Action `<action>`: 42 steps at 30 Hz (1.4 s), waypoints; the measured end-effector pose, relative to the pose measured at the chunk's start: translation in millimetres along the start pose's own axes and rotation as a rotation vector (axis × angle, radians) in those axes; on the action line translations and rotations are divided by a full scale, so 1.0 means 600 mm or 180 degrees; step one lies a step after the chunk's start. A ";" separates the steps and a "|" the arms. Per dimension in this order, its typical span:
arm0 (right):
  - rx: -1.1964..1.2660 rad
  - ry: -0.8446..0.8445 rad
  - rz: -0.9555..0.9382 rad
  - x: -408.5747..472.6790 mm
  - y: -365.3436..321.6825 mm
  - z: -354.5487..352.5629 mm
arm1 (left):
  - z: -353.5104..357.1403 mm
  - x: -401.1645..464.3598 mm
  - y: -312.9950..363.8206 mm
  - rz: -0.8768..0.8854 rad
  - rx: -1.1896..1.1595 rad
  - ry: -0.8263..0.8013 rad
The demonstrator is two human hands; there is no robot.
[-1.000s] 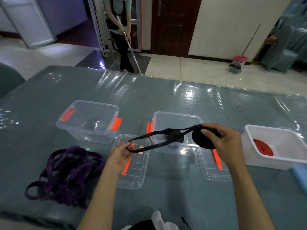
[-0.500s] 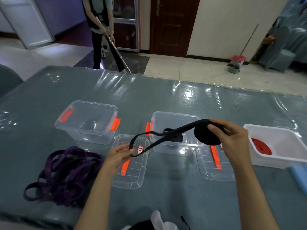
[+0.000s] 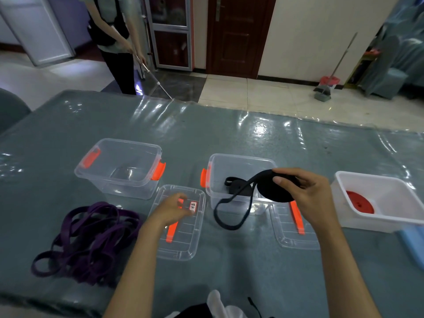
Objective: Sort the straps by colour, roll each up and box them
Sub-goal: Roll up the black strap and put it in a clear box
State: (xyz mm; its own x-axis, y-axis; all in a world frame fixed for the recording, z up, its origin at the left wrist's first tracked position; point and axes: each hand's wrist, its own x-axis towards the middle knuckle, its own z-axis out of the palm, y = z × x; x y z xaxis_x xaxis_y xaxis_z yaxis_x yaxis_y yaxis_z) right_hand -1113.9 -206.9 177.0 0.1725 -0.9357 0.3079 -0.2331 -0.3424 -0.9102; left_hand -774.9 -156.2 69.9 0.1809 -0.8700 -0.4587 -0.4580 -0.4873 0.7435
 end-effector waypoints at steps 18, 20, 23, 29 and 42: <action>0.0558 -0.0224 0.0041 -0.003 -0.034 0.038 | 0.055 -0.070 0.193 0.2339 -0.1439 -0.0221; 0.0538 -0.0284 0.0046 -0.001 -0.036 0.043 | 0.047 -0.072 0.192 0.2418 -0.1448 -0.0190; 0.0537 -0.0586 0.0133 0.003 -0.043 0.045 | 0.041 -0.074 0.190 0.2504 -0.1678 -0.0009; 0.0678 -0.0196 0.0072 0.005 -0.048 0.052 | 0.055 -0.072 0.186 0.2414 -0.1814 -0.0168; 0.0762 -0.0244 0.0082 0.008 -0.041 0.041 | 0.055 -0.065 0.195 0.2610 -0.2192 -0.0271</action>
State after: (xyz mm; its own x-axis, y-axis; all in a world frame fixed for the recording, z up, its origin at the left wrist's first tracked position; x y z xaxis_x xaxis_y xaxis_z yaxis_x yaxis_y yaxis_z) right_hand -1083.6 -200.8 194.0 0.2437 -0.9315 0.2702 -0.0064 -0.2802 -0.9599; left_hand -864.4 -177.0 158.5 -0.0321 -0.9558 0.2921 0.1818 0.2818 0.9421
